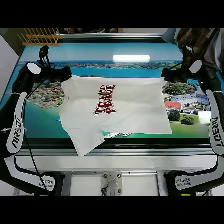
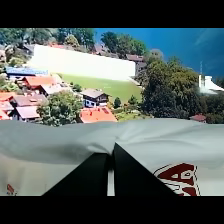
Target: Fold the clothes and pants, and hang the long-sleeved shirts on hangers.
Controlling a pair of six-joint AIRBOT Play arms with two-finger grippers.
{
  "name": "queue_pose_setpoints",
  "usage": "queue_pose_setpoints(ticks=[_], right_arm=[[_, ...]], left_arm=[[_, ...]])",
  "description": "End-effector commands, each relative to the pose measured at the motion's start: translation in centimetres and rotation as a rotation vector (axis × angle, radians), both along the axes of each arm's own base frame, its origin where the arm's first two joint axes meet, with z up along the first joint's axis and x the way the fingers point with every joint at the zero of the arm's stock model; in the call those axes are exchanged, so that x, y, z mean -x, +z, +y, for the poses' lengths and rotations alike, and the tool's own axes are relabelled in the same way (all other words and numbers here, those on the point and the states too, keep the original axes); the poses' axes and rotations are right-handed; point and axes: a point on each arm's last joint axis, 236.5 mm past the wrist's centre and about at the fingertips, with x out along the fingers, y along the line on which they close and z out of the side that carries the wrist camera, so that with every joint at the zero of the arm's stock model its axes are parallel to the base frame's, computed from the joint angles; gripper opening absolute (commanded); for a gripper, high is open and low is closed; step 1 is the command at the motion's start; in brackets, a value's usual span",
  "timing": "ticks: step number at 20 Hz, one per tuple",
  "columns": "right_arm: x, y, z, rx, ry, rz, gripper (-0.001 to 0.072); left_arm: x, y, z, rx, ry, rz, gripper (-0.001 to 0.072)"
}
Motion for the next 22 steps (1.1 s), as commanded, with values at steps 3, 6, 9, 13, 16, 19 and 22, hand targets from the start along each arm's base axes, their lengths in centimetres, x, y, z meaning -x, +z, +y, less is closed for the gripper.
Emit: queue_pose_setpoints(ticks=[3, 6, 9, 13, 16, 19, 22], right_arm=[[1.4, -1.7, 0.1, 0.015, -0.006, 0.056, 0.0006], [3.5, -4.5, 1.2, 0.014, 0.015, 0.128, 0.0006], [6.2, -7.3, 2.0, 0.016, 0.027, 0.207, 0.0006], [8.9, -10.3, 2.8, 0.009, 0.038, 0.295, 0.0009], [9.6, -10.4, 2.9, 0.004, 0.041, 0.319, 0.0105], [9.2, -6.0, 1.8, 0.009, 0.018, 0.226, 0.0521], [11.6, 0.1, -1.7, 0.054, -0.015, 0.151, 0.0521]], left_arm=[[3.6, -3.2, 1.1, 0.002, 0.011, 0.103, 0.0007], [6.1, -6.0, 1.1, -0.003, 0.013, 0.162, 0.0007], [8.3, -8.6, 1.0, -0.002, 0.013, 0.225, 0.0008], [10.1, -10.6, 0.8, 0.003, 0.011, 0.283, 0.0008], [10.5, -10.3, 0.6, 0.009, 0.000, 0.296, 0.0009], [9.9, -6.3, 1.2, -0.003, 0.012, 0.202, 0.0466], [11.0, -0.2, 2.6, -0.012, 0.024, 0.104, 0.0465]])
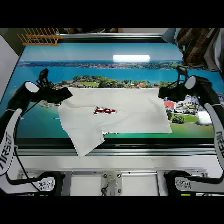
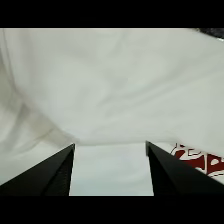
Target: Fold the clothes and pants, and hang the long-sleeved shirts on hangers.
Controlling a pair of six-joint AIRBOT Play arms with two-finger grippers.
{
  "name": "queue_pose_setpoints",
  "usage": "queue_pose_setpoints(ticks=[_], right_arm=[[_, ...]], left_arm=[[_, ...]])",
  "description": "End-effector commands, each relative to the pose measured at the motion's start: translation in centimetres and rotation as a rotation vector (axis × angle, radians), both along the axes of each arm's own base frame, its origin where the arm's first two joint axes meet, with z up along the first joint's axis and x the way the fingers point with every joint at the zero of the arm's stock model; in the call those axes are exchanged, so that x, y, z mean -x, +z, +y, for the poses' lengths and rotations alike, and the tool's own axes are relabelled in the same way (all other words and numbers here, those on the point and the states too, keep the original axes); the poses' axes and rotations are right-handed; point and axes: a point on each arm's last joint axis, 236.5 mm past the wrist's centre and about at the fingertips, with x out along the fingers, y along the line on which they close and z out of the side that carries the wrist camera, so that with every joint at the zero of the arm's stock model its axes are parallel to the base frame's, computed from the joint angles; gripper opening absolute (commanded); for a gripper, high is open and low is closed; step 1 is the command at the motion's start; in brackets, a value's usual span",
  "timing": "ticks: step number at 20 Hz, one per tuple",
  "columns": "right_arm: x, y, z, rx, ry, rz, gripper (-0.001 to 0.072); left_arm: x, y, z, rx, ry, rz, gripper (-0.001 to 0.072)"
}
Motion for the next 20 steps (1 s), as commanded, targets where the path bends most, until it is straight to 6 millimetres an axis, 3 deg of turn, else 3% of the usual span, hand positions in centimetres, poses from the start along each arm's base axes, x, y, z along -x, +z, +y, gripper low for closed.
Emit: queue_pose_setpoints(ticks=[1, 3, 5, 7, 8, 10, 13, 20], right_arm=[[3.8, 4.9, -3.8, 0.054, -0.043, -0.036, 0.0521], [8.7, 4.0, -6.6, 0.029, -0.174, 0.022, 0.0521], [14.1, 0.6, -8.0, -0.034, -0.353, 0.115, 0.0522], [18.6, -3.4, -7.6, -0.118, -0.492, 0.206, 0.0522], [19.9, -5.1, -6.7, -0.176, -0.541, 0.235, 0.0521], [20.6, -7.8, -4.6, -0.289, -0.607, 0.245, 0.0522], [19.8, -9.9, -2.8, -0.403, -0.698, 0.192, 0.0508], [16.5, -11.3, 0.3, -0.350, -0.580, 0.102, 0.0508]], left_arm=[[2.3, 5.1, 0.6, -0.003, -0.009, -0.057, 0.0465], [5.1, 5.3, -0.2, 0.003, -0.029, -0.041, 0.0464], [8.1, 3.9, -1.6, 0.010, -0.048, -0.010, 0.0465], [10.9, 2.1, -3.3, 0.021, -0.072, 0.029, 0.0465], [11.9, 1.4, -4.1, 0.020, -0.086, 0.033, 0.0465], [13.4, 0.4, -5.3, 0.025, -0.096, 0.042, 0.0465], [14.6, -0.2, -6.5, 0.032, -0.101, 0.039, 0.0465], [14.6, -0.3, -7.1, 0.036, -0.113, 0.036, 0.0465]])
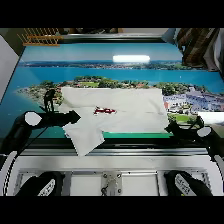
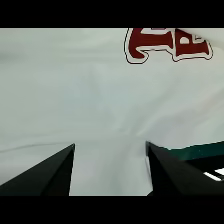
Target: Fold the clothes and pants, and hang the long-sleeved shirts on hangers.
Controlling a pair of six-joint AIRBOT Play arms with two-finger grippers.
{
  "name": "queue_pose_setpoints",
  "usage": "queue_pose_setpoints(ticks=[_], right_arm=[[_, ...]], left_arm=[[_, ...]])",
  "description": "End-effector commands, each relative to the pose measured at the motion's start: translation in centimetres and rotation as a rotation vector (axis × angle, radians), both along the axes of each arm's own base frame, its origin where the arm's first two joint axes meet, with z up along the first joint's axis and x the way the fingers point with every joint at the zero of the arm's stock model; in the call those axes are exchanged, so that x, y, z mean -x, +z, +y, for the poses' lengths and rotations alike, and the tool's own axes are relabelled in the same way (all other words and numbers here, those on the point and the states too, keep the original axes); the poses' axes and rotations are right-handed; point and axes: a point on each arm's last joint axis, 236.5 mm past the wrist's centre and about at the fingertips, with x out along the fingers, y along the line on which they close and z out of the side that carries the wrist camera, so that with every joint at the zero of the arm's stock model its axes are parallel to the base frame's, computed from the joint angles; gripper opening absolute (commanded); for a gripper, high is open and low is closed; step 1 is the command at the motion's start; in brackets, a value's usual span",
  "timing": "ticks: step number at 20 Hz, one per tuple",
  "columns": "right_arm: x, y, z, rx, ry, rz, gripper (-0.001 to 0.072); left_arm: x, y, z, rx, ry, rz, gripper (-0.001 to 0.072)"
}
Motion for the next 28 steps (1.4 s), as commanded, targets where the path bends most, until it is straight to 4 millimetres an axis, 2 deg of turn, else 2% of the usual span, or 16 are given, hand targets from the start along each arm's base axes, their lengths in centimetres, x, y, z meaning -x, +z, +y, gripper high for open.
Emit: queue_pose_setpoints(ticks=[1, 4, 5, 6, 7, 8, 9, 11, 12, 13, 14, 17, 20, 24, 28], right_arm=[[-2.0, -0.8, 1.8, 0.034, 0.032, -0.065, 0.0508], [-3.1, -0.9, 2.3, 0.060, 0.050, -0.101, 0.0495], [-3.1, -0.8, 2.3, 0.062, 0.051, -0.104, 0.0321], [-3.2, -0.7, 2.2, 0.071, 0.056, -0.108, 0.0073], [-3.2, -0.5, 2.2, 0.069, 0.056, -0.113, 0.0008], [-3.2, -0.2, 2.2, 0.069, 0.058, -0.121, 0.0008], [-3.3, 0.1, 2.3, 0.069, 0.060, -0.128, 0.0008], [-3.4, 0.6, 2.3, 0.072, 0.060, -0.144, 0.0008], [-3.5, 0.7, 2.3, 0.073, 0.060, -0.149, 0.0008], [-3.5, 0.8, 2.3, 0.073, 0.060, -0.151, 0.0009], [-3.5, 0.8, 2.3, 0.073, 0.059, -0.152, 0.0009], [-3.4, 0.8, 2.3, 0.070, 0.060, -0.149, 0.0008], [-3.3, 0.8, 2.5, 0.065, 0.064, -0.143, 0.0009], [-3.3, 0.8, 2.5, 0.066, 0.065, -0.143, 0.0008], [-3.2, 0.7, 2.6, 0.062, 0.068, -0.138, 0.0009]], left_arm=[[0.0, 0.0, -0.2, 0.003, 0.001, -0.005, 0.0465], [0.0, 0.0, -0.1, 0.002, 0.003, -0.006, 0.0465], [0.0, 0.0, 0.2, 0.002, 0.009, -0.001, 0.0465], [0.1, -0.1, 0.8, -0.003, 0.021, 0.010, 0.0465], [0.4, -0.4, 1.8, -0.004, 0.045, 0.035, 0.0465], [1.1, -0.9, 3.2, -0.023, 0.067, 0.079, 0.0465], [2.7, -2.0, 4.9, -0.062, 0.083, 0.156, 0.0465], [6.9, -4.7, 7.0, -0.115, 0.105, 0.323, 0.0471], [8.5, -5.9, 7.2, -0.112, 0.113, 0.380, 0.0592], [9.7, -7.1, 7.3, -0.095, 0.139, 0.417, 0.0641], [10.2, -7.9, 6.9, -0.063, 0.167, 0.433, 0.0640], [10.4, -9.4, 4.7, 0.027, 0.218, 0.421, 0.0640], [10.1, -10.2, 2.8, 0.015, 0.170, 0.376, 0.0640], [8.8, -9.6, 1.3, 0.005, 0.149, 0.317, 0.0616], [8.8, -9.8, 0.6, 0.000, 0.130, 0.315, 0.0616]])
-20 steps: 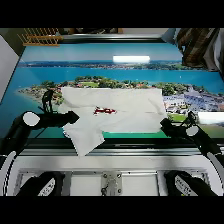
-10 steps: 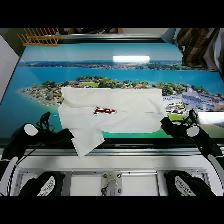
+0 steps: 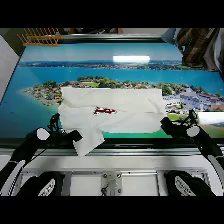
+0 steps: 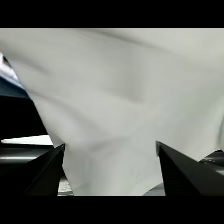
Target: Fold the clothes and pants, and hang the long-sleeved shirts on hangers.
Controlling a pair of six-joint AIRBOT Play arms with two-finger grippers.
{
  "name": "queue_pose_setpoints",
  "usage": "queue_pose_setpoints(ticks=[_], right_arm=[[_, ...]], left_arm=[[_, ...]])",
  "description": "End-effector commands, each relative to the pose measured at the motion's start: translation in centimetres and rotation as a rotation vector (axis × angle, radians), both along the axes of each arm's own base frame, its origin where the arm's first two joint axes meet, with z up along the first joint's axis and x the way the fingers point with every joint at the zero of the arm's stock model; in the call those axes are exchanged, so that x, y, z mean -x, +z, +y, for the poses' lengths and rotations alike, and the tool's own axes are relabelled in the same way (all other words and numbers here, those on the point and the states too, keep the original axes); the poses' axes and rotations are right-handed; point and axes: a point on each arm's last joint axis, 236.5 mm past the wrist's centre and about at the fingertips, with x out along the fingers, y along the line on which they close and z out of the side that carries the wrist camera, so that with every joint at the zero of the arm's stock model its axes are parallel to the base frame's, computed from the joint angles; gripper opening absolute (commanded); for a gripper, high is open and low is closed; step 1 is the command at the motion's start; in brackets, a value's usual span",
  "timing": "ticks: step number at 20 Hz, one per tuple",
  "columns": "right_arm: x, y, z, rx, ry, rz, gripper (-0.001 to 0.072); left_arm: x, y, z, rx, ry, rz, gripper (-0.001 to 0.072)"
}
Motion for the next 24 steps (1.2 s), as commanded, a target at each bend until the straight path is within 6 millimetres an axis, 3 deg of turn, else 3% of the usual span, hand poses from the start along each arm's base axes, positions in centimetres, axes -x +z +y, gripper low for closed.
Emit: queue_pose_setpoints(ticks=[1, 4, 6, 8, 10, 13, 15, 18, 22, 23, 24], right_arm=[[0.1, 0.0, 0.1, -0.003, 0.002, 0.004, 0.0008], [0.1, 0.0, 0.1, -0.004, 0.002, 0.005, 0.0008], [0.1, 0.0, 0.1, -0.004, 0.003, 0.005, 0.0009], [0.1, 0.0, 0.1, -0.004, 0.002, 0.005, 0.0009], [0.1, 0.0, 0.1, -0.002, 0.002, 0.004, 0.0008], [0.1, 0.0, 0.1, -0.002, 0.001, 0.003, 0.0008], [0.1, 0.0, 0.1, -0.002, 0.001, 0.003, 0.0009], [0.1, 0.0, 0.1, -0.003, 0.002, 0.005, 0.0009], [0.2, 0.0, 0.1, -0.004, 0.004, 0.007, 0.0009], [0.2, 0.0, 0.2, 0.001, 0.021, 0.007, 0.0008], [0.4, 0.0, 0.4, 0.009, 0.060, 0.012, 0.0009]], left_arm=[[0.0, -0.4, -0.7, -0.003, -0.013, 0.003, 0.0616], [0.2, -0.7, -0.6, -0.004, -0.022, 0.047, 0.0611], [-2.1, 1.8, 0.3, 0.007, 0.018, -0.026, 0.0612], [-3.5, 4.1, 2.8, -0.033, 0.059, -0.113, 0.0612], [-2.2, 4.1, 5.4, -0.089, 0.089, -0.099, 0.0612], [0.4, 1.8, 6.2, -0.088, 0.137, -0.034, 0.0612], [1.2, 0.2, 5.1, -0.050, 0.149, 0.006, 0.0612], [0.5, -0.9, 2.1, 0.011, 0.126, 0.026, 0.0611], [-0.1, -1.5, -2.5, 0.016, -0.050, 0.064, 0.0610], [-0.1, -1.6, -3.0, 0.006, -0.072, 0.085, 0.0540], [0.0, -1.7, -3.4, 0.000, -0.102, 0.103, 0.0327]])
